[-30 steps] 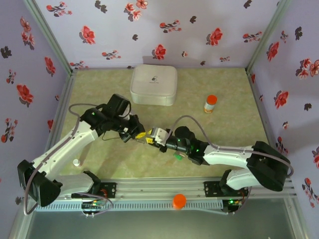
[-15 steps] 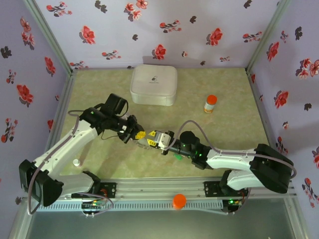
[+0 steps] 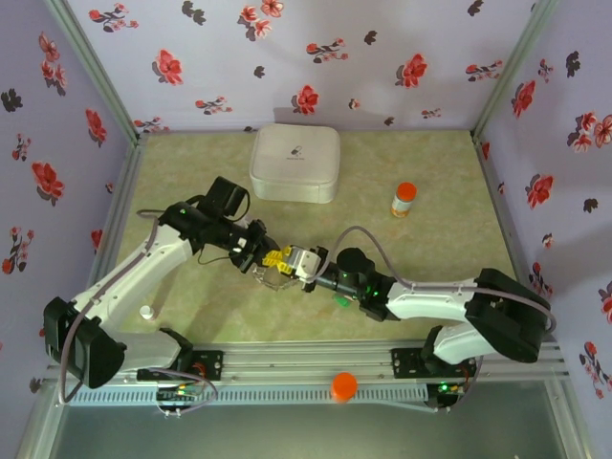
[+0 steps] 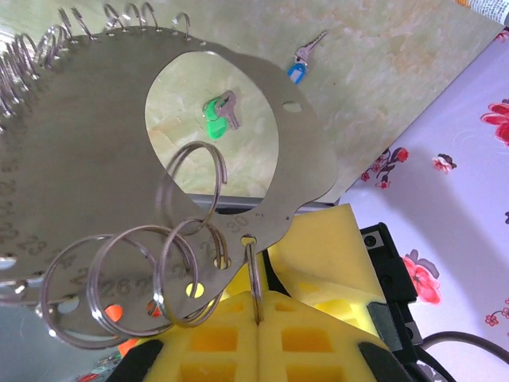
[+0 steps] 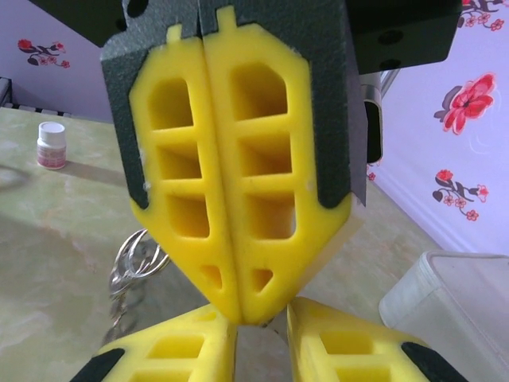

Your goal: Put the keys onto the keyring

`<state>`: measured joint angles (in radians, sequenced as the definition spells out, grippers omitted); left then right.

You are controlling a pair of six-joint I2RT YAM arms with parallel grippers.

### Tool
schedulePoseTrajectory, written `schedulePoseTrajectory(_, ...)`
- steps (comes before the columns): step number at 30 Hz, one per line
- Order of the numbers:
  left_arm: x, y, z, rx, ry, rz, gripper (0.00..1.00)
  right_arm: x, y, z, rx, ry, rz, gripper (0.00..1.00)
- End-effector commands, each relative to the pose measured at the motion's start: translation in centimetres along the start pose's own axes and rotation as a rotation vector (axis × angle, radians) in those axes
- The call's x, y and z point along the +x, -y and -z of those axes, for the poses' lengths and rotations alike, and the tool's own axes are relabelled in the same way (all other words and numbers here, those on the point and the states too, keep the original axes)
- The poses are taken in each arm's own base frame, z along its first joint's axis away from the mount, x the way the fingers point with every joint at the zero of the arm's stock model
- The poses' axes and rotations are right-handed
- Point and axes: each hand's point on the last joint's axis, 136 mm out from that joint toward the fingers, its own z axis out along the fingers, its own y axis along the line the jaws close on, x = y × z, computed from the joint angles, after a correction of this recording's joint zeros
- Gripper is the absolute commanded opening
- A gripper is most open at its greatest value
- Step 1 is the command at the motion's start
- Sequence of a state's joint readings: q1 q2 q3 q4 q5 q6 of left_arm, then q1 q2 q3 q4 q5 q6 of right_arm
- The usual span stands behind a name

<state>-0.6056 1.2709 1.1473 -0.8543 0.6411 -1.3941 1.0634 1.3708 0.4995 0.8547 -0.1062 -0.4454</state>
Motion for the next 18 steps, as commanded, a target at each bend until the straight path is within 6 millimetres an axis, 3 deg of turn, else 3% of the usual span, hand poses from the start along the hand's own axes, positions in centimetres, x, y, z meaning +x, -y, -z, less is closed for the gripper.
schedulePoseTrajectory(1,0.9,1.0,0.8,0.023,-0.036,0.005,0.00,-2.6,1.0,-0.6,0.043,0.088,0.003,0.22)
schedulePoseTrajectory(6,0.7,0.7,0.5,0.021,-0.038,0.014,0.00,-2.8,0.8,-0.6,0.031,0.108,-0.010,0.15)
schedulePoseTrajectory(10,0.8,1.0,0.6,0.033,-0.035,0.010,0.00,-2.8,0.9,-0.5,0.039,0.114,-0.016,0.02)
schedulePoseTrajectory(12,0.7,1.5,0.7,0.064,-0.029,-0.005,0.02,-2.7,1.1,-0.4,0.049,0.113,-0.019,0.00)
schedulePoseTrajectory(14,0.1,2.5,0.9,0.123,-0.007,-0.032,0.31,-2.6,1.2,-0.2,0.059,0.115,-0.023,0.00)
schedulePoseTrajectory(17,-1.5,5.2,2.9,0.264,0.121,-0.178,0.64,-2.3,1.2,0.2,0.065,0.111,-0.031,0.00)
schedulePoseTrajectory(18,-2.0,5.8,3.8,0.293,0.177,-0.218,0.67,-2.4,1.2,0.4,0.066,0.110,-0.033,0.00)
